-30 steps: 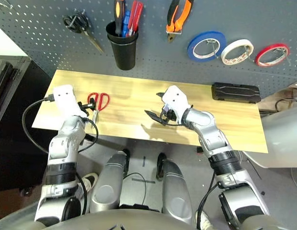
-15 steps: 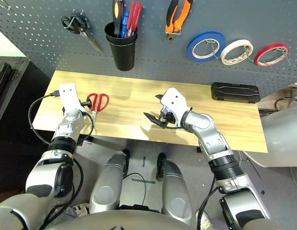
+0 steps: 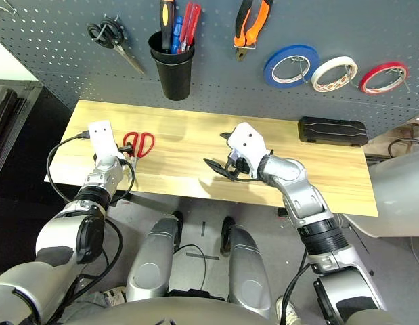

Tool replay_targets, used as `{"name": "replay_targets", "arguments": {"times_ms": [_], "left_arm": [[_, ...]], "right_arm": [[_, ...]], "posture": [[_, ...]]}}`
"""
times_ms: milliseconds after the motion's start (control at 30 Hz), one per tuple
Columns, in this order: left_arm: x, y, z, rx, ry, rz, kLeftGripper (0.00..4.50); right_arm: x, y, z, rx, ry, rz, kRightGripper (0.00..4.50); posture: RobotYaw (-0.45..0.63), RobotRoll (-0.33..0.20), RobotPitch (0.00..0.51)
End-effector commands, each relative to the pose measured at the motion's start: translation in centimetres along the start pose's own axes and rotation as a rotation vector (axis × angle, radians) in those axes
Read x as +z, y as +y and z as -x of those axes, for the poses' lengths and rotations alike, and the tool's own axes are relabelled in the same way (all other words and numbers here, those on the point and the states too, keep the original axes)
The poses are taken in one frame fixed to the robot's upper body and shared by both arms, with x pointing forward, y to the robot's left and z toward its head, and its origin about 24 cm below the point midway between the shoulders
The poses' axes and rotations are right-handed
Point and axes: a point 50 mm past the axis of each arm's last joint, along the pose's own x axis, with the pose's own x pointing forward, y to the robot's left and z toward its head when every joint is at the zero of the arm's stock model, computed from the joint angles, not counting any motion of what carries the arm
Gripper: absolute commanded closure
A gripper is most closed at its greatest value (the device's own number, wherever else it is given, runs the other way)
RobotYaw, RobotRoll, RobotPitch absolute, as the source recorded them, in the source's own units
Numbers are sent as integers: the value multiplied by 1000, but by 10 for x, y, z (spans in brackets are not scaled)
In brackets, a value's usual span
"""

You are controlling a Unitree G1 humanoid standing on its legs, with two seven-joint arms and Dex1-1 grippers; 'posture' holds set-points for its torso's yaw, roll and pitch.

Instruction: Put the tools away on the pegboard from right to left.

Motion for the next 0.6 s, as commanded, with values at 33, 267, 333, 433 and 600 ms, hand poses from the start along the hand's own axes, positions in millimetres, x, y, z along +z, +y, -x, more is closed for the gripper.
{"name": "replay_targets", "arguments": {"times_ms": [33, 267, 333, 433, 600], "left_arm": [[-36, 0, 5, -4, 125, -14, 2488], [-33, -4, 5, -14, 90, 20, 4471], [-28, -5, 6, -17, 65, 41, 4471], [-20, -7, 7, -22, 13, 78, 4471], [-3, -8, 19, -49, -117, 172, 4471]], "right_arm": [[-1, 7, 1, 71, 3, 6, 0], [-2, 7, 1, 112, 2, 11, 0], [-2, 7, 0, 114, 1, 13, 0], [-2, 5, -1, 112, -6, 16, 0], [-2, 2, -3, 103, -30, 19, 0]], "posture": [[247, 0, 308], [265, 0, 307], [270, 0, 304], [277, 0, 300], [289, 0, 290]]}}
